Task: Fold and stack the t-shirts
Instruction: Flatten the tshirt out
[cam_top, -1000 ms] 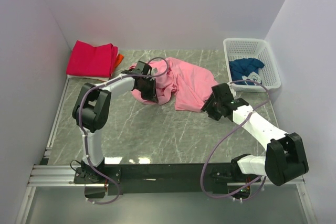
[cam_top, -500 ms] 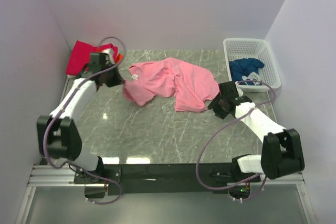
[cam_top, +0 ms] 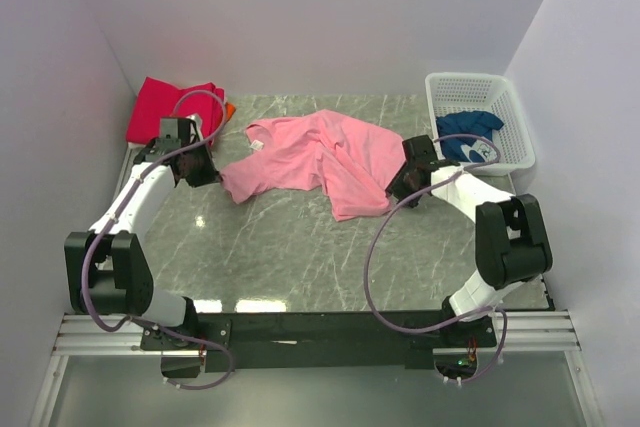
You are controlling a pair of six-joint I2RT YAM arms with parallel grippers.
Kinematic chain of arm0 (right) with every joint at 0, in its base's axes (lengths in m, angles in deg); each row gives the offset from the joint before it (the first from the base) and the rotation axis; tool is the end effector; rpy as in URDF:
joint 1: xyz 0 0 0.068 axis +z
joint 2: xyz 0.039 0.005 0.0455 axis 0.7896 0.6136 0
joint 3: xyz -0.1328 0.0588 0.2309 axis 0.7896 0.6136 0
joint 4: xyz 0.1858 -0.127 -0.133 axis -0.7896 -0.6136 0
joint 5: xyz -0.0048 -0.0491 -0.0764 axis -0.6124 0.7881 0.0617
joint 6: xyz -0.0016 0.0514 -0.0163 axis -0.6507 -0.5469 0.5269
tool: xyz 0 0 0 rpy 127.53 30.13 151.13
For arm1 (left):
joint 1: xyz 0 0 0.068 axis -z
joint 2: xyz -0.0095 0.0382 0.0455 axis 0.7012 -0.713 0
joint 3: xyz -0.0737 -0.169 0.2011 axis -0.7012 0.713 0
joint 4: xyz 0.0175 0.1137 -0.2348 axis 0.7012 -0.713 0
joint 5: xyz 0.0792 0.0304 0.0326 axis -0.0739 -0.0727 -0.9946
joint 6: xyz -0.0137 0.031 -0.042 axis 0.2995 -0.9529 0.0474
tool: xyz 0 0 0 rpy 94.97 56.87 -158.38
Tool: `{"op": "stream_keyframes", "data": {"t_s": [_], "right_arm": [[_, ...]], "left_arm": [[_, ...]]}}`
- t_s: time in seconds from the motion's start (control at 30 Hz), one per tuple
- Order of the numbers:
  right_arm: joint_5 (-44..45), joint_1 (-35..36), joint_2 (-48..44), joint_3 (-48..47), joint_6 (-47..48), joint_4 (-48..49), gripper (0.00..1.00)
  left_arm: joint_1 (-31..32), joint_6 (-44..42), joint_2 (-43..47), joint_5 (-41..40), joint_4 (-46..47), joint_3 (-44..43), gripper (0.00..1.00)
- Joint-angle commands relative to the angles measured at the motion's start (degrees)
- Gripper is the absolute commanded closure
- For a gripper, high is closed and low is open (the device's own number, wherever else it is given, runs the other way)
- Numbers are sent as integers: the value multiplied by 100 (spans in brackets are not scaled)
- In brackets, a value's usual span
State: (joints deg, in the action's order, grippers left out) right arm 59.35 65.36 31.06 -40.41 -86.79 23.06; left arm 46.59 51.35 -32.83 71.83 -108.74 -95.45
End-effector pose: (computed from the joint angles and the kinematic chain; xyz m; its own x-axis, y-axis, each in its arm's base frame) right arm 0.3074 0.0713 0.1848 -0.7459 0.5690 -0.3462 0.4671 0.8175 0.3371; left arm 0.3029 -0.0165 0.2630 -0.7751 -0.3679 -0.5136 -0.1949 0.9125 -0.3596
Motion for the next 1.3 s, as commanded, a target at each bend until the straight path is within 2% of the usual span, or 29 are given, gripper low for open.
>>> {"op": "stream_keyframes", "data": {"t_s": [0.0,0.3,0.4,0.6,0.7,0.97,1.0,1.03,1.07,1.17,1.27], "right_arm": [[195,-12,170,-288,117,-60,56],[-104,23,381,-68,38,71,62],[-322,23,513,-138,152,63,69],[-403,24,566,-375,433,-174,100],[-140,32,252,-595,653,-674,100],[1993,-248,-980,-1342,1242,-2458,100],[2145,-310,-1042,-1386,1294,-2538,95],[2320,-406,-1060,-1439,1330,-2626,78],[2435,-494,-1034,-1465,1339,-2775,72],[2769,-627,-998,-1562,1251,-3056,61],[2306,-548,-1340,-1186,1198,-2761,59]], "left_arm": [[-66,-164,-60,10,4,-245,100],[-189,-94,-130,186,48,-281,100],[-189,-76,-157,212,56,-289,100],[-189,-94,-157,186,30,-342,100],[-338,-94,-139,151,30,-360,100],[-374,-94,-95,212,170,-140,100],[-374,-85,-78,247,179,-131,100],[-374,-77,-78,256,188,-122,100],[-374,-68,-78,274,188,-114,100],[-374,-41,-78,344,197,-78,100],[-374,-24,-16,458,258,44,100]]}}
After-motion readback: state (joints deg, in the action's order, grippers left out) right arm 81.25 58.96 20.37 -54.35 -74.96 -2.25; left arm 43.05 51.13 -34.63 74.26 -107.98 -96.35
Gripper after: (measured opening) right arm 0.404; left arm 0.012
